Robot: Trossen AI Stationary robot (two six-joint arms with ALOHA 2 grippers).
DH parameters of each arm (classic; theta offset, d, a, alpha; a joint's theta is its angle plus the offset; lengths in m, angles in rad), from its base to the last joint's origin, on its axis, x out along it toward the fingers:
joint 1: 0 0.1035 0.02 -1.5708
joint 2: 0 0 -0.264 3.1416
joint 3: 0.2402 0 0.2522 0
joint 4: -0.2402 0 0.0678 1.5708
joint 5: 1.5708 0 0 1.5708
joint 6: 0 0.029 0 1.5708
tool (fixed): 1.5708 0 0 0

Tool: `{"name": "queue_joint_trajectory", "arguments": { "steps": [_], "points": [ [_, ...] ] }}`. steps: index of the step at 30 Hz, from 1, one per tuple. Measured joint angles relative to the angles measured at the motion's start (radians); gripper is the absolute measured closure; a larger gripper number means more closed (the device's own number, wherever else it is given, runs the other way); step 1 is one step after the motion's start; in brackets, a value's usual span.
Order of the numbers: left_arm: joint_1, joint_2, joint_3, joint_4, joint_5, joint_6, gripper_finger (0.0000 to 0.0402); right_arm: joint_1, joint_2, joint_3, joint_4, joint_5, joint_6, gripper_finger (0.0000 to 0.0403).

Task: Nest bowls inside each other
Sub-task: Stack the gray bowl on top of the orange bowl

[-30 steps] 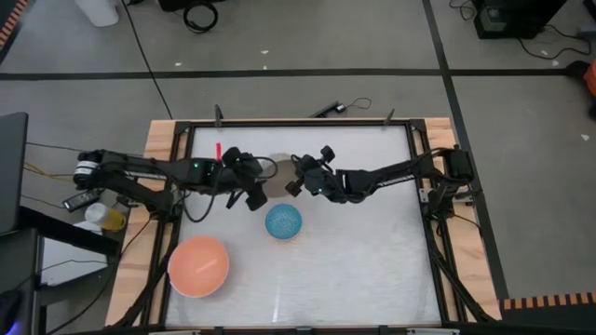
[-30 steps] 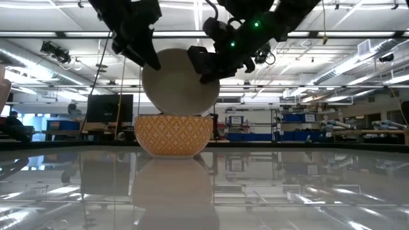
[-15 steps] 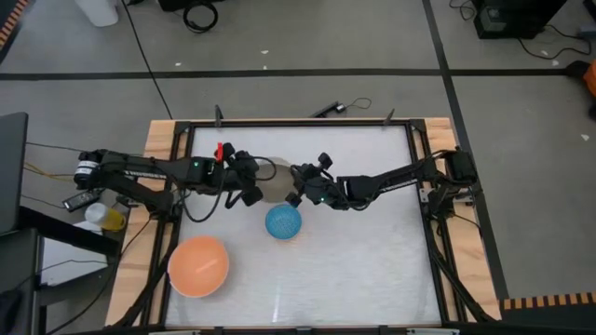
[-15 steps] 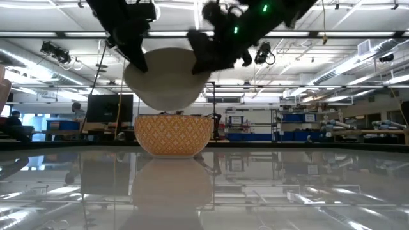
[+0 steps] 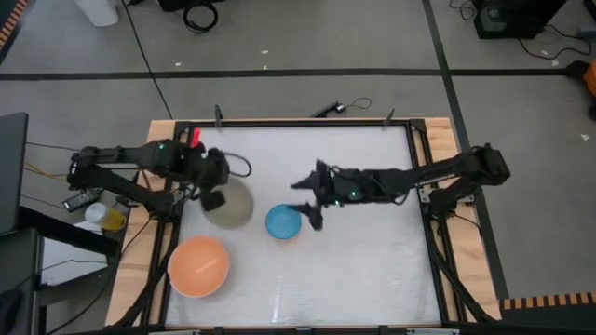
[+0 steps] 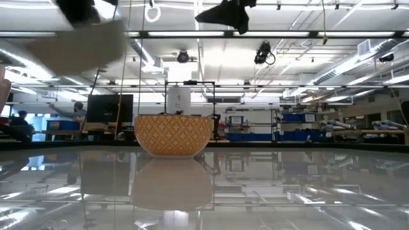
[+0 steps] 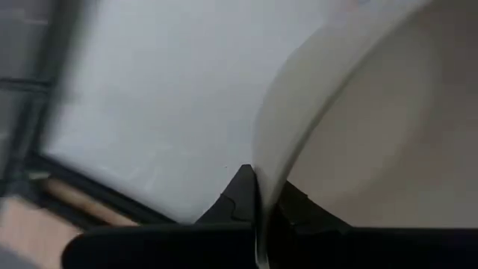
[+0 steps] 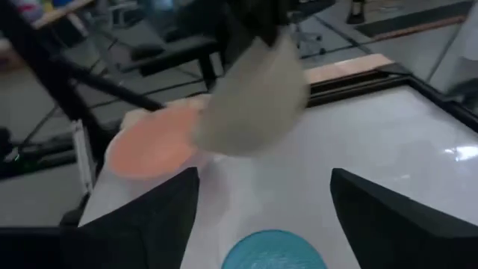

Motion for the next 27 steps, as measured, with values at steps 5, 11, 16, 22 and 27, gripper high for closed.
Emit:
{"name": "queue_joint_trajectory", "arguments": {
  "steps": [5, 11, 16, 22, 27],
  "points": [
    [-0.085, 0.0, -0.006, -0.068, 0.262, 0.064, 0.0395, 0.04, 0.0, -0.001, -0.015, 0.072, -0.024, 0.0088],
    [-0.221, -0.009, -0.019, -0.071, 0.476, -0.071, 0.0395, 0.03, 0.005, -0.001, -0.016, 0.059, -0.023, 0.0091],
    [-0.343, -0.01, -0.159, -0.011, 0.478, -0.175, 0.0399, 0.021, 0.005, -0.001, -0.022, 0.058, -0.016, 0.0092],
    [-0.426, -0.009, -0.386, 0.198, 0.542, -0.244, 0.0397, 0.022, 0.006, -0.001, -0.037, 0.055, -0.012, 0.0092],
    [-0.428, -0.009, -0.445, 0.232, 0.539, -0.32, 0.0374, 0.021, 0.006, -0.001, -0.058, 0.055, -0.005, 0.0092]
  ]
}}
